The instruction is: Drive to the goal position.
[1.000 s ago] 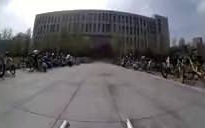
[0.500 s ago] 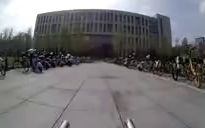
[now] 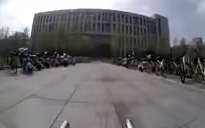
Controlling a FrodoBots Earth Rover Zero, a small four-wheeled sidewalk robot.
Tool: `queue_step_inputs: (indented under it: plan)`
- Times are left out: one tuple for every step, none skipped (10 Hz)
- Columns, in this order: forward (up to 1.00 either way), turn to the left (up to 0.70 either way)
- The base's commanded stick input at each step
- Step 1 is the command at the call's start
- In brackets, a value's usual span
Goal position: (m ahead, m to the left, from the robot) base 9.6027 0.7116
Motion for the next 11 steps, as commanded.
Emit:
queue_step_inputs:
  plan:
    - [1.0,-0.03]
    - [1.0,-0.08]
    - [1.0,-0.2]
    - [1.0,-0.33]
    - [1.0,-0.05]
    - [1.0,0.0]
    - [1.0,0.0]
    - [1.0,0.0]
    - [1.0,0.0]
    - [1.0,0.0]
    - [1.0,0.0]
